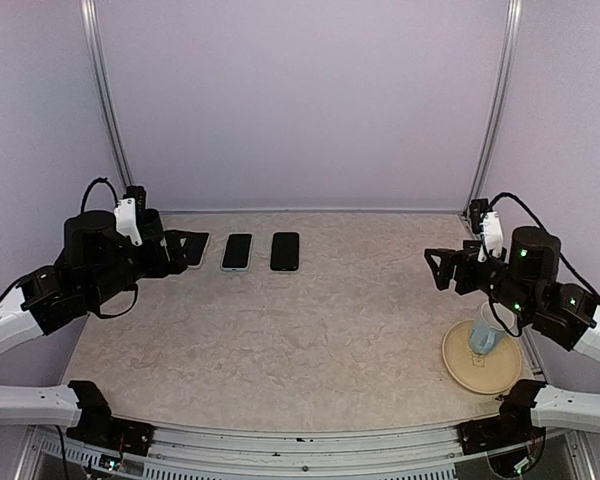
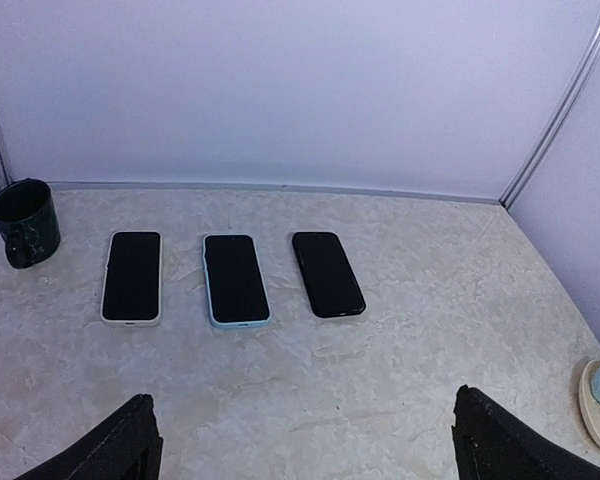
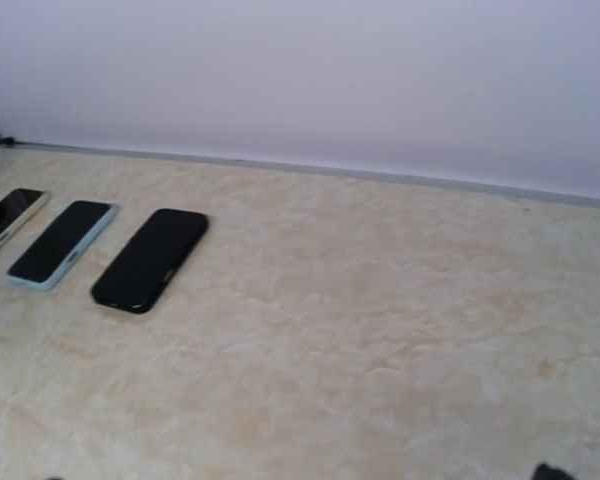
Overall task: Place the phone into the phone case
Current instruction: Reset both arms
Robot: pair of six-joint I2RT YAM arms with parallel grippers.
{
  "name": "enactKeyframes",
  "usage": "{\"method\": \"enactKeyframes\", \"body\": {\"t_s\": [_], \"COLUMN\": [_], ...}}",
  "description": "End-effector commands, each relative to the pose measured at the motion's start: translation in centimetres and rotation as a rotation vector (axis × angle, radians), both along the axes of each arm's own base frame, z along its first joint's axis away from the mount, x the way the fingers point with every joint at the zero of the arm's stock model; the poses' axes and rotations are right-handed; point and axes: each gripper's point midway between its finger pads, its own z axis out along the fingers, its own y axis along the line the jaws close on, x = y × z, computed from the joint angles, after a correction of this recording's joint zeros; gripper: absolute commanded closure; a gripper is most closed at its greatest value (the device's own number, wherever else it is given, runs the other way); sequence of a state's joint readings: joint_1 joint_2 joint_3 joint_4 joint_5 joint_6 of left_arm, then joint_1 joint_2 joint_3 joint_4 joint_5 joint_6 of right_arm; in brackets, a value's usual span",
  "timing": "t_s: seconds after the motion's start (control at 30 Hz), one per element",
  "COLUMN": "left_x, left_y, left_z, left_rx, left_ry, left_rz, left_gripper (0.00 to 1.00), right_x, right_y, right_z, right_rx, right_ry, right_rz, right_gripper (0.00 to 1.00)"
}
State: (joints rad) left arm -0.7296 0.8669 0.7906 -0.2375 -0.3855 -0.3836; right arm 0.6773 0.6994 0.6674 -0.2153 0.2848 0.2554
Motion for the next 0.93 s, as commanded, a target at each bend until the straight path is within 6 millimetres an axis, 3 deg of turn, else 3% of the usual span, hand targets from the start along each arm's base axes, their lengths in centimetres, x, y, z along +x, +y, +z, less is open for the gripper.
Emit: {"method": "enactKeyframes", "body": {"t_s": [0.0, 0.43, 0.9], "left_x": [-1.0, -2.1, -2.1], "left_y": [1.3, 3.7, 4.1], "left_z": [-1.2, -0.6, -0.5], "left_rx": [0.027, 0.016, 0.016], "left_ry": [0.015, -0.027, -0.026], "left_rz": [0.000, 0.033, 0.046], "left_gripper": [0.01, 0.01, 0.01], "right_x": [0.3, 0.7, 0.5], "right_y": [-2.0, -2.6, -2.8], "right_z": [-1.2, -1.7, -1.3], "right_rx": [-0.039, -0.059, -0.051], "right_ry": [0.025, 0.040, 0.028], "right_rz": [-0.102, -0.143, -0.143], "right_gripper": [0.00, 0.00, 0.00]}}
